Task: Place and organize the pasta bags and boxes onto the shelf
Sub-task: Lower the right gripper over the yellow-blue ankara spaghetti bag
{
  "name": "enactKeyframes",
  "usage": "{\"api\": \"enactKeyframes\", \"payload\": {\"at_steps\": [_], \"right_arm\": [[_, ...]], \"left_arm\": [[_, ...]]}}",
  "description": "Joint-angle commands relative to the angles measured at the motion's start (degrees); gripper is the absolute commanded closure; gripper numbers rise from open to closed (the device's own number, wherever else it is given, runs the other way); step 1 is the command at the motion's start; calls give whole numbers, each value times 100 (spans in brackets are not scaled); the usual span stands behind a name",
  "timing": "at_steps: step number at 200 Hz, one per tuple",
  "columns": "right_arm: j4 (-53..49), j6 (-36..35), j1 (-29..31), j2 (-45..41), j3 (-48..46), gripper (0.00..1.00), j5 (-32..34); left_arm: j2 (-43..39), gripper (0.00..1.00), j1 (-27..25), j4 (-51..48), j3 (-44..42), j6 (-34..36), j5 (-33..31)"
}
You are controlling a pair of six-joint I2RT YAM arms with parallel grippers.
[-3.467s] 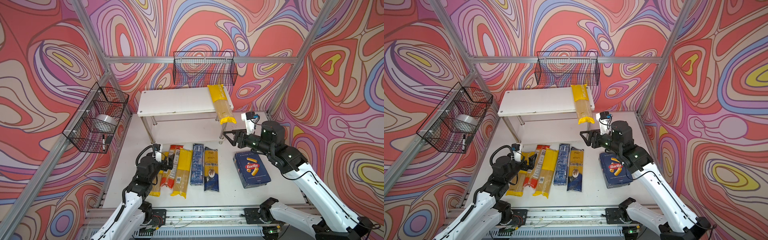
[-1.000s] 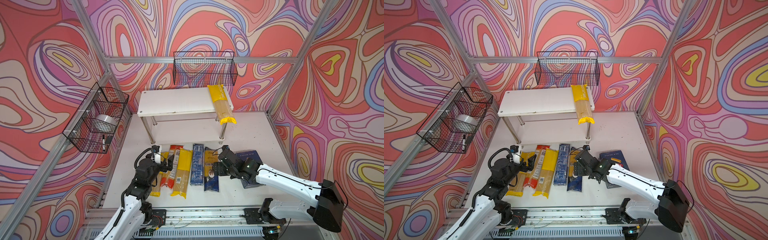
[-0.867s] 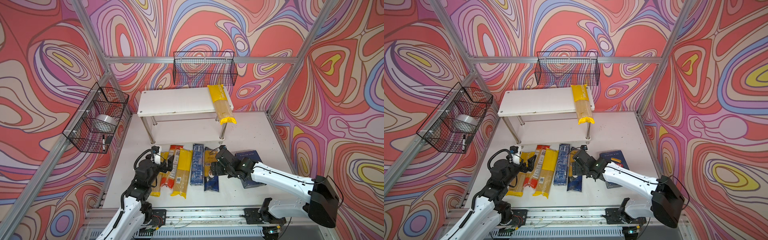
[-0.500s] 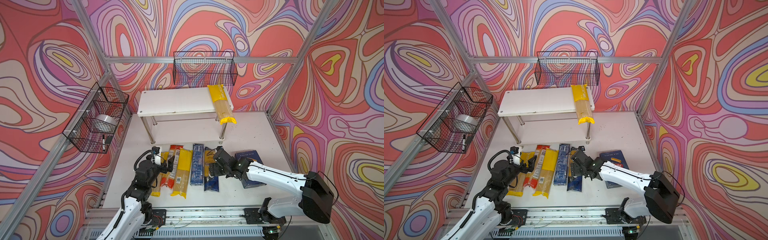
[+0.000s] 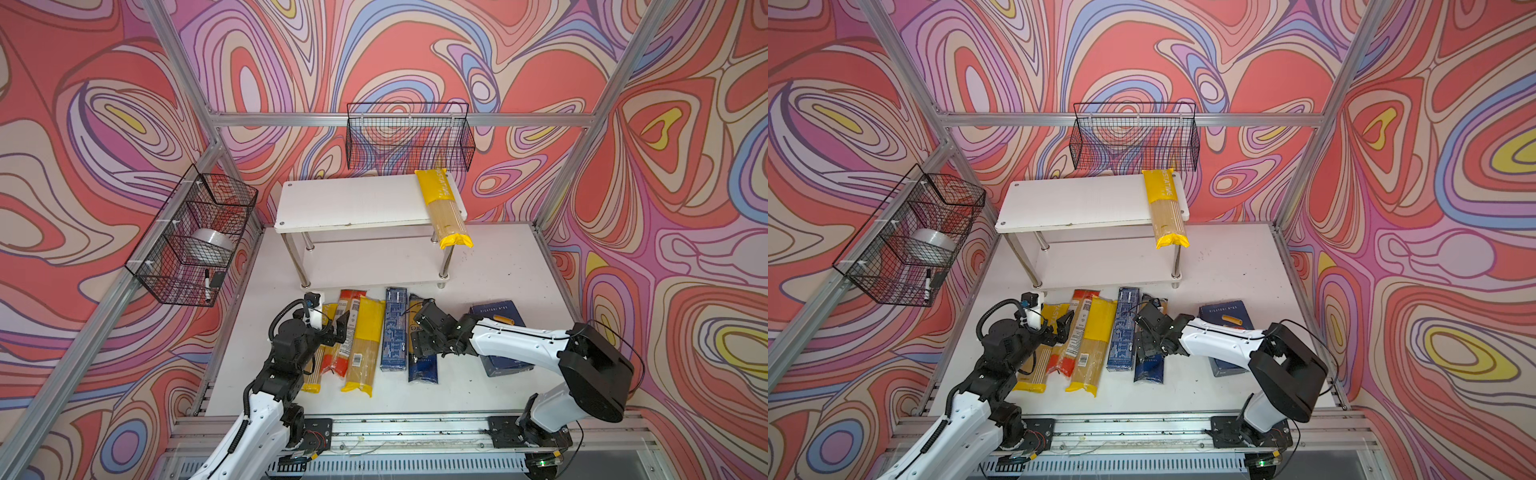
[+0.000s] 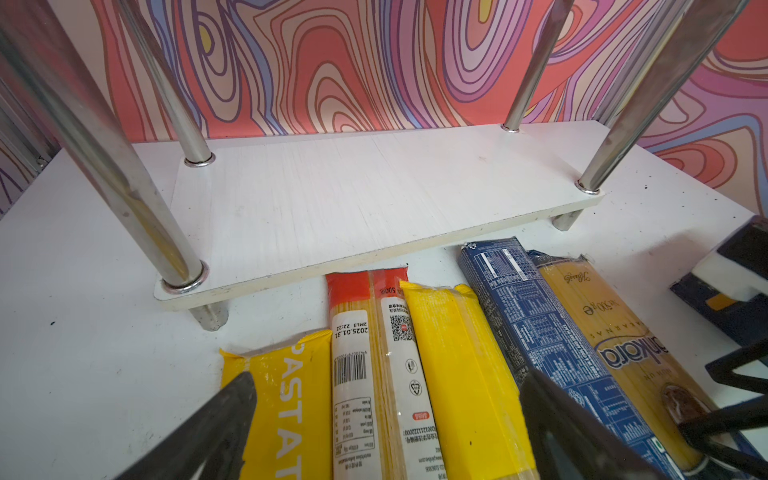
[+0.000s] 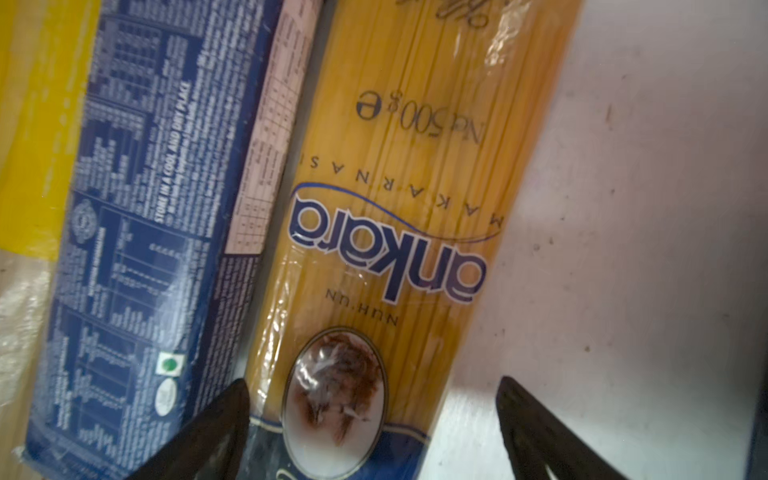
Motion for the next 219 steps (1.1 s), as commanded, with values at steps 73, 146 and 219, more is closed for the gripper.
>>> {"api": "enactKeyframes", "payload": {"at_steps": [73, 146, 219], "right_arm": [[-123, 1, 20, 484, 233, 4, 200], [-421, 180, -49, -45, -284, 3, 542], [-285, 121, -175, -1247, -814, 2, 347]], "left_arm": [[5, 0, -5, 132, -11, -51, 29], [-39, 0, -5, 131, -29, -52, 19], [-57, 0, -10, 123, -38, -63, 8]]}}
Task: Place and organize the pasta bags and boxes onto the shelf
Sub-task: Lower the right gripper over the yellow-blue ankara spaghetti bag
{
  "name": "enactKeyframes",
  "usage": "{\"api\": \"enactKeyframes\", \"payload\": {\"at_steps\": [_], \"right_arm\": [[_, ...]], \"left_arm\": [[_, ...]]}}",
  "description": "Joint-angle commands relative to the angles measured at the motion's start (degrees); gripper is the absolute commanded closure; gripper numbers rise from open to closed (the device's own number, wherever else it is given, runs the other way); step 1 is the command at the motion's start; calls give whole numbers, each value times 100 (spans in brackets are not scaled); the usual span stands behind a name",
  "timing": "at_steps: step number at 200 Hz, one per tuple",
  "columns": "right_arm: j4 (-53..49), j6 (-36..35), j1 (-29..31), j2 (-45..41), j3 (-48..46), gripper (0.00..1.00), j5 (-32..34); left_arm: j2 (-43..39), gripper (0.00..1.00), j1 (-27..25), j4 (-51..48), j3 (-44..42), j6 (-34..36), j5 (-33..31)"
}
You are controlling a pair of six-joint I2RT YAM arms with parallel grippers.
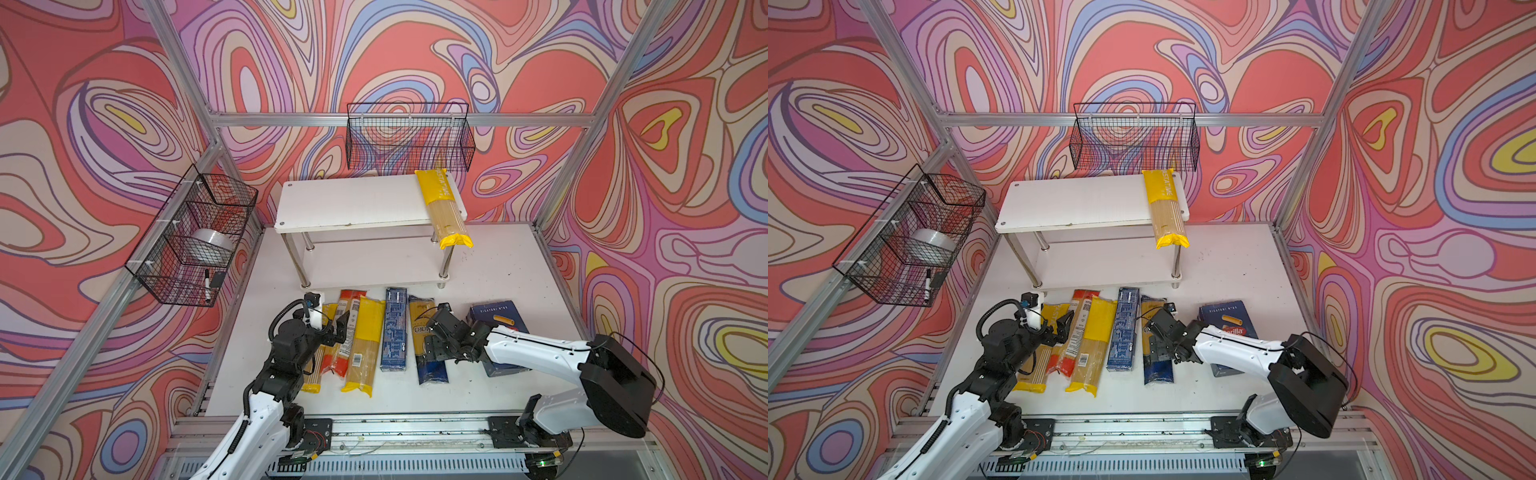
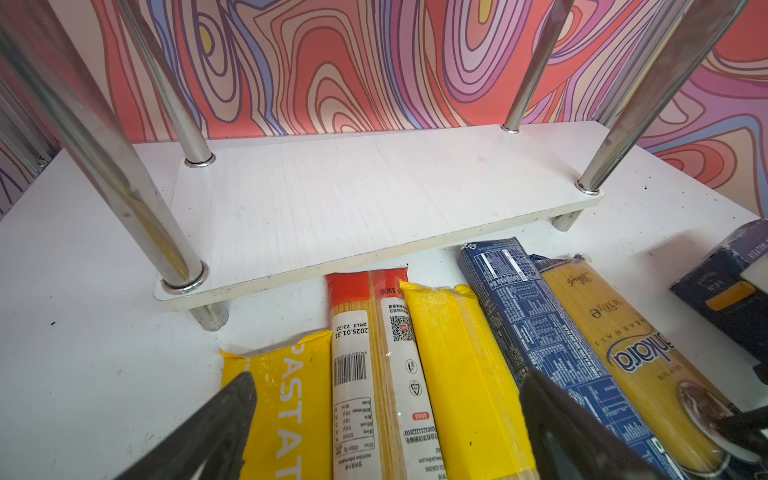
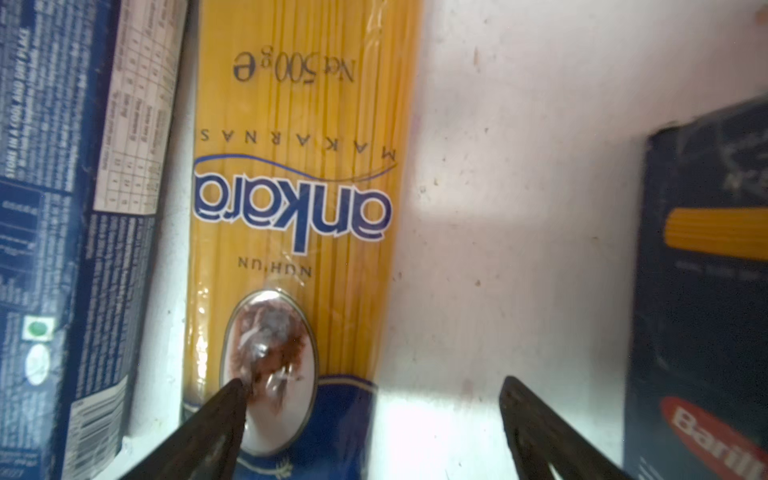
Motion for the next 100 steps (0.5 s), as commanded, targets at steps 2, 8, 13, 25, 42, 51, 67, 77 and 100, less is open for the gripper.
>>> {"api": "enactKeyframes", "payload": {"at_steps": [2, 8, 13, 25, 42, 51, 67, 77, 100], "right_arm": [[25, -37, -21, -402, -116, 2, -24], [70, -49, -24, -505, -131, 2, -61], [115, -67, -24, -590, -152, 2, -96], [215, -91, -23, -753, -188, 1, -172], [292, -109, -19, -839, -194, 2, -222], [301, -123, -17, -795, -162, 2, -223], [283, -149, -20, -598, -71, 2, -251], [265, -175, -20, -445, 3, 2, -252], [268, -226, -11, -102, 184, 2, -288]], "left_arm": [[-46, 0, -13, 123, -38, -60, 7], [-50, 0, -13, 127, -40, -57, 10], [-46, 0, -9, 123, -30, -59, 16], [-35, 0, -9, 129, -34, -62, 8], [-32, 0, -5, 132, -32, -59, 16], [-30, 0, -8, 131, -29, -57, 17], [-24, 0, -6, 131, -29, -57, 17], [-15, 0, -5, 133, -28, -61, 15], [-6, 0, -10, 134, -22, -58, 12]]}}
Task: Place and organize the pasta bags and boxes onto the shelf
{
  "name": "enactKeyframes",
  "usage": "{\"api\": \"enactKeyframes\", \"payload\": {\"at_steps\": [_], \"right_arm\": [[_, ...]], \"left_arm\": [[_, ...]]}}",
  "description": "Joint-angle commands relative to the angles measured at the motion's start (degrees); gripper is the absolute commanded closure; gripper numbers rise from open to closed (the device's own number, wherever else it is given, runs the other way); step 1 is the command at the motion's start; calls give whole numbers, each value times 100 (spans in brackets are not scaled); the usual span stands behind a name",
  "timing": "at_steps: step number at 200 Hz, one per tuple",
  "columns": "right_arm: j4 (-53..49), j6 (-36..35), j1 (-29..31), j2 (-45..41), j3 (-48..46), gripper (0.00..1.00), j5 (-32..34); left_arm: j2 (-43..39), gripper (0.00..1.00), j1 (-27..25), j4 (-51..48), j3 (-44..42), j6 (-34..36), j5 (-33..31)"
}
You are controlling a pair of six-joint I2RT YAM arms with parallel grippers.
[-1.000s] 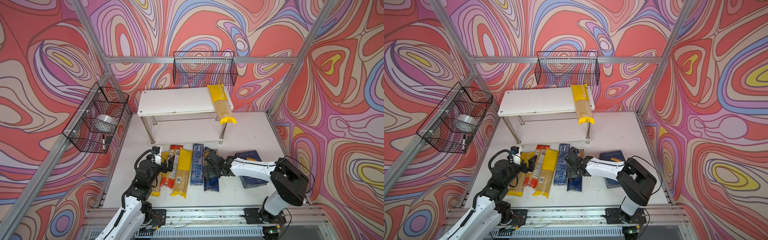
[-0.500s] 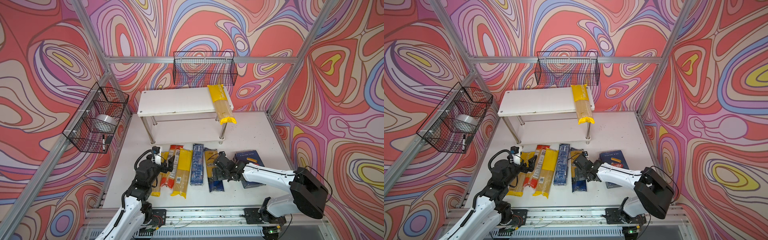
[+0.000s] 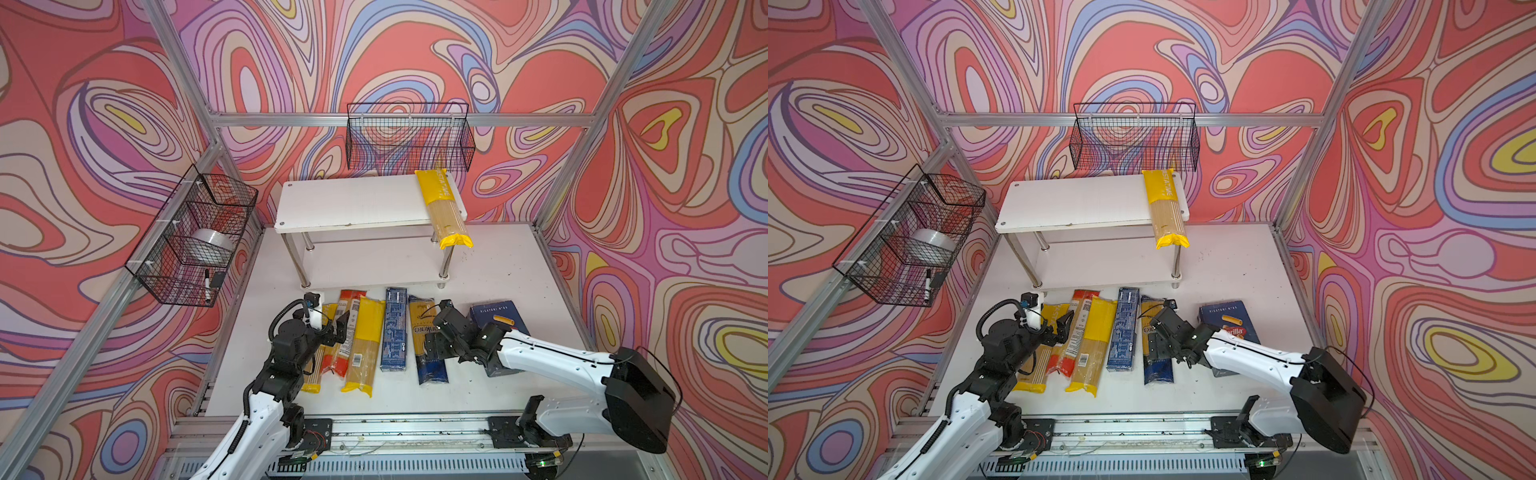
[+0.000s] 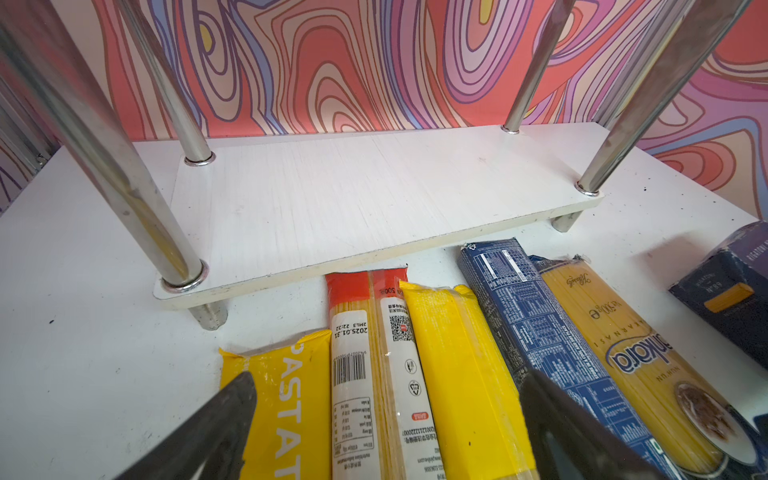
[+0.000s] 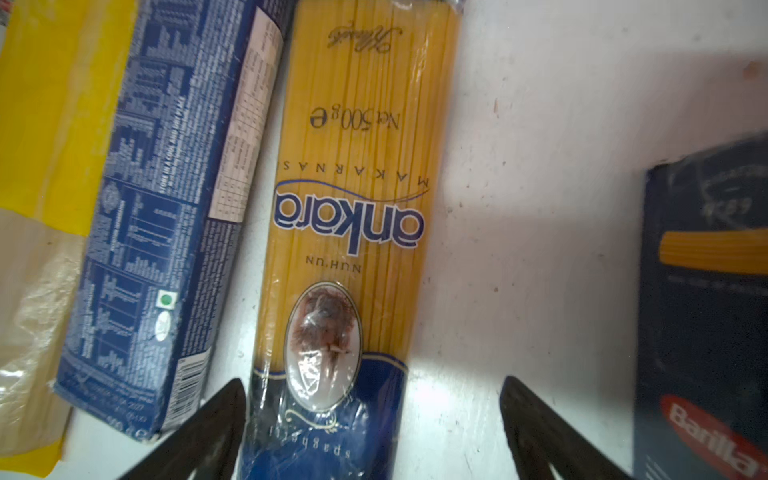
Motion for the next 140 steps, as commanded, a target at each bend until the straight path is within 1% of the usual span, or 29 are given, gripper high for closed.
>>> {"api": "enactKeyframes", "payload": {"at_steps": [1, 25, 70, 95, 124, 140], "right_arm": [[48, -110, -11, 304, 249, 2, -50], [99, -83, -10, 440, 315, 2, -88], [111, -33, -11, 576, 297, 2, 51], [122, -68, -13, 767, 366, 2, -32], [508, -27, -15, 819, 297, 2, -318], [570, 23, -16, 873, 279, 2, -337]], "left_arm": [[-6, 0, -8, 133, -21, -23, 13], [-6, 0, -7, 131, -20, -22, 15], [-24, 0, -8, 131, -31, -24, 11], [-20, 0, -13, 131, -29, -30, 4], [-14, 0, -10, 136, -28, -26, 8], [-24, 0, -10, 131, -31, -24, 3]]}}
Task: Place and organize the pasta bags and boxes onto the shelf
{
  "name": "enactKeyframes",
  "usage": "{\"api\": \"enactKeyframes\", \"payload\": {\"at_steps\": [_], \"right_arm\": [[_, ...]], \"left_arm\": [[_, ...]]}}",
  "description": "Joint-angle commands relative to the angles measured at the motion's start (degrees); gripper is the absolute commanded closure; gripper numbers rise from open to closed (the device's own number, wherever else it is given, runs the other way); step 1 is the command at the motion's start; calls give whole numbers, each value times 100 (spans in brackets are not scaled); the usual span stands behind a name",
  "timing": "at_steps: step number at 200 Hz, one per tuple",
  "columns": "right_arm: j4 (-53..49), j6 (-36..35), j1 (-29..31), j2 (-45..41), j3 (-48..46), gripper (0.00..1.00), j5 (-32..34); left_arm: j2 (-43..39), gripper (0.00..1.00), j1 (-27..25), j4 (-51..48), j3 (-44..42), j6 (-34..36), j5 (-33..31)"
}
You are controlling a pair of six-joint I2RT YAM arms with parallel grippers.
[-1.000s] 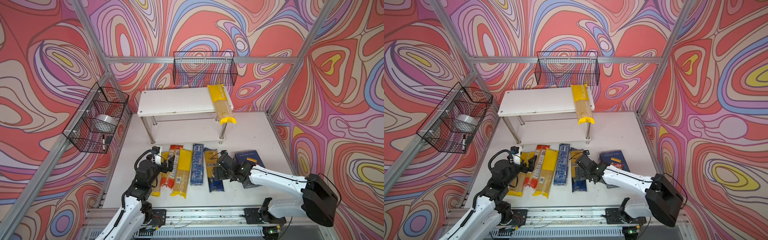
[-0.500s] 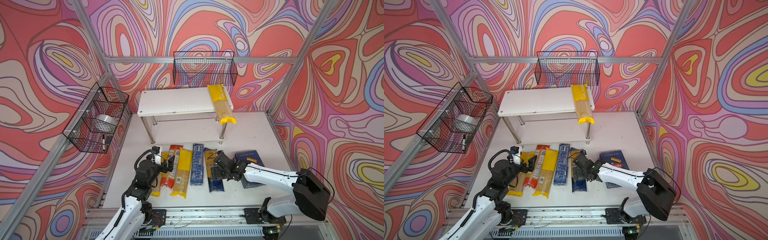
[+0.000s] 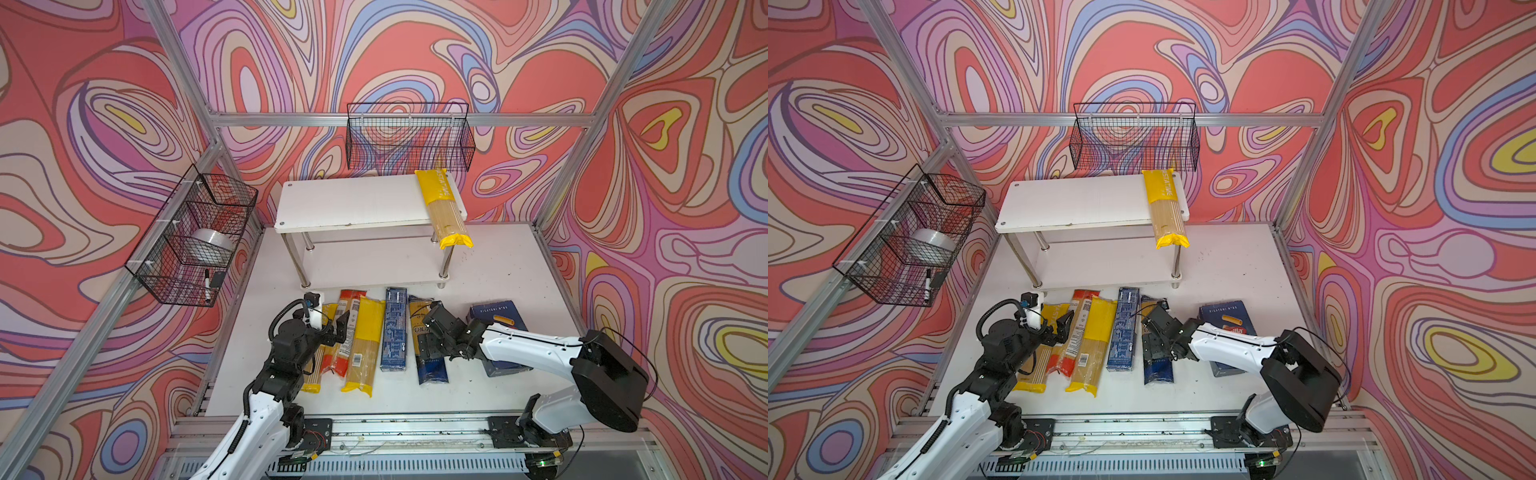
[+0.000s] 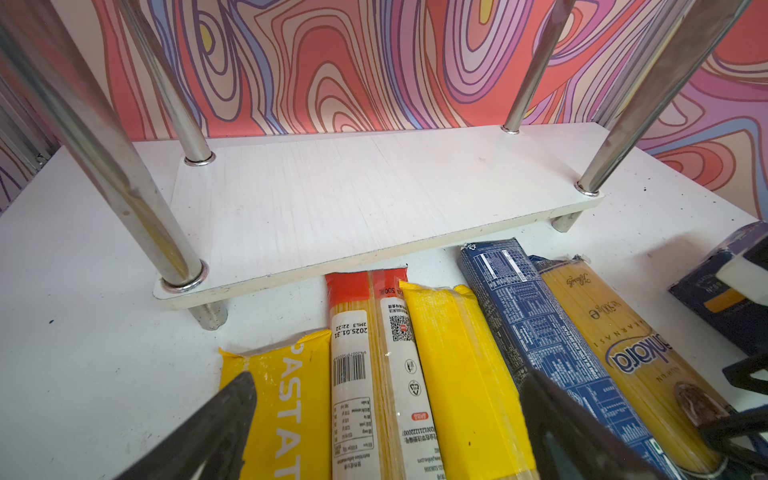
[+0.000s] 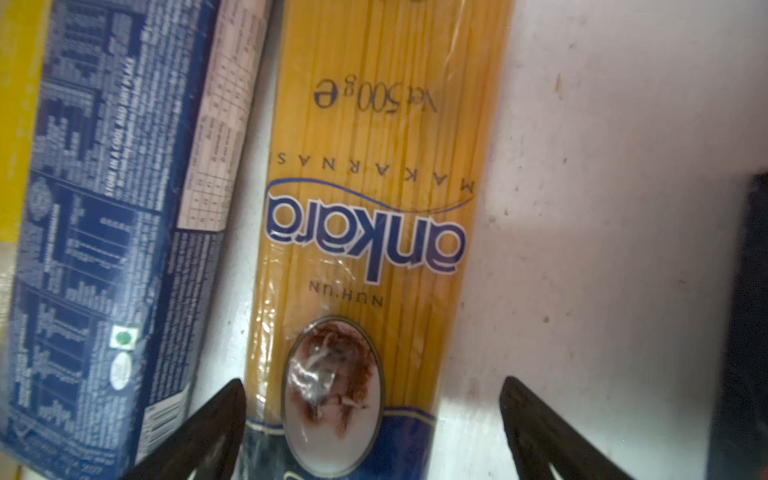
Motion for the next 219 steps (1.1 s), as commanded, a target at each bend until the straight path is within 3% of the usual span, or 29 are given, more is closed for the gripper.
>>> {"api": "enactKeyframes", "payload": {"at_steps": [1, 132, 219], "right_arm": [[286, 69, -15, 101, 21, 2, -136], [12, 337, -17, 988, 284, 2, -33], [319, 431, -13, 439, -200, 3, -65]], "left_arm": [[-24, 0, -12, 131, -30, -21, 5], [-50, 0, -9, 123, -37, -20, -6], [-76, 0, -5, 122, -52, -28, -19]]}}
